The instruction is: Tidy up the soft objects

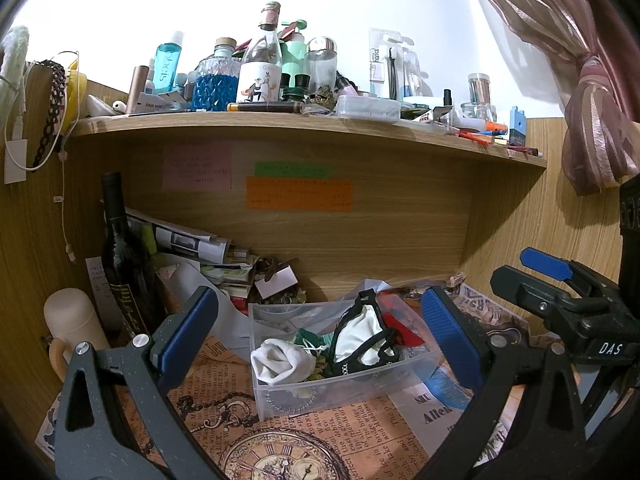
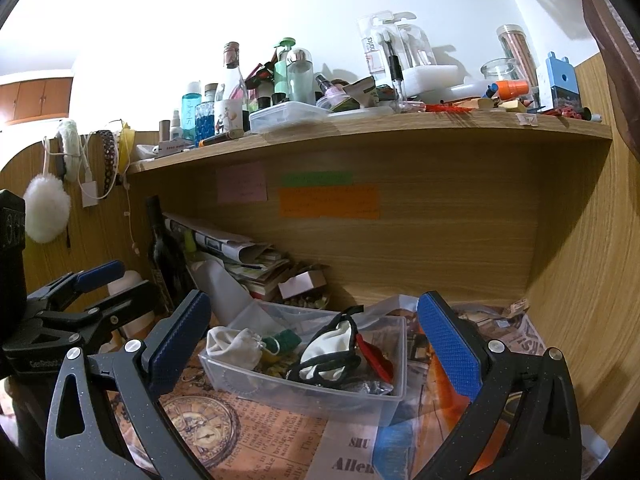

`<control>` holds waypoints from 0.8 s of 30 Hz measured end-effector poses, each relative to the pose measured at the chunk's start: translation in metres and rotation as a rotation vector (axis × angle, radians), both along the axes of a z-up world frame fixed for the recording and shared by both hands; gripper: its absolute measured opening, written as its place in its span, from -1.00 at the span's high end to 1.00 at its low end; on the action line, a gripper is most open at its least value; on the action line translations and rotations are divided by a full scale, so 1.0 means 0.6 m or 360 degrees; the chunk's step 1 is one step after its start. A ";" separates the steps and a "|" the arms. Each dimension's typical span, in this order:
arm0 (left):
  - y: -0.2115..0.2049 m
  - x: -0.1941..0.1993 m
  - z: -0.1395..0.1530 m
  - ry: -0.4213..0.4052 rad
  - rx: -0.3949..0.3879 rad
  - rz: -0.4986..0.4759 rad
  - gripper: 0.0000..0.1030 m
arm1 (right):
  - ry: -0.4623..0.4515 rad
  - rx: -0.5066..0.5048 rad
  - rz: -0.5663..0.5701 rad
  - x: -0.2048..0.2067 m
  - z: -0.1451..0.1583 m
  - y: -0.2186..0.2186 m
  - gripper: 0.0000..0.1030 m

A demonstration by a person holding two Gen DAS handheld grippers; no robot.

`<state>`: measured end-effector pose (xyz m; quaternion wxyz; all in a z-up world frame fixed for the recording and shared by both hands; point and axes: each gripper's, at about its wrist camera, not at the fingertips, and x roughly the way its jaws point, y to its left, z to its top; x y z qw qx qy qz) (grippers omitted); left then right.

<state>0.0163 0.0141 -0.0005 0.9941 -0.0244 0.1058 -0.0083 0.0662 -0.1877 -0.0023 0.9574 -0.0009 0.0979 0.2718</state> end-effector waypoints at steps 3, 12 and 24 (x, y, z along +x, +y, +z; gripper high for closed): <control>0.000 0.000 -0.001 0.0003 0.0000 -0.0001 -1.00 | 0.0001 -0.0001 -0.0002 0.000 0.000 0.000 -1.00; 0.001 0.002 -0.002 0.0004 0.0001 -0.0005 -1.00 | -0.0001 -0.0005 0.0000 -0.001 0.000 0.003 -1.00; 0.001 0.003 -0.003 0.0006 0.0001 -0.0012 -1.00 | -0.0002 -0.0009 0.0007 0.000 -0.001 0.003 -1.00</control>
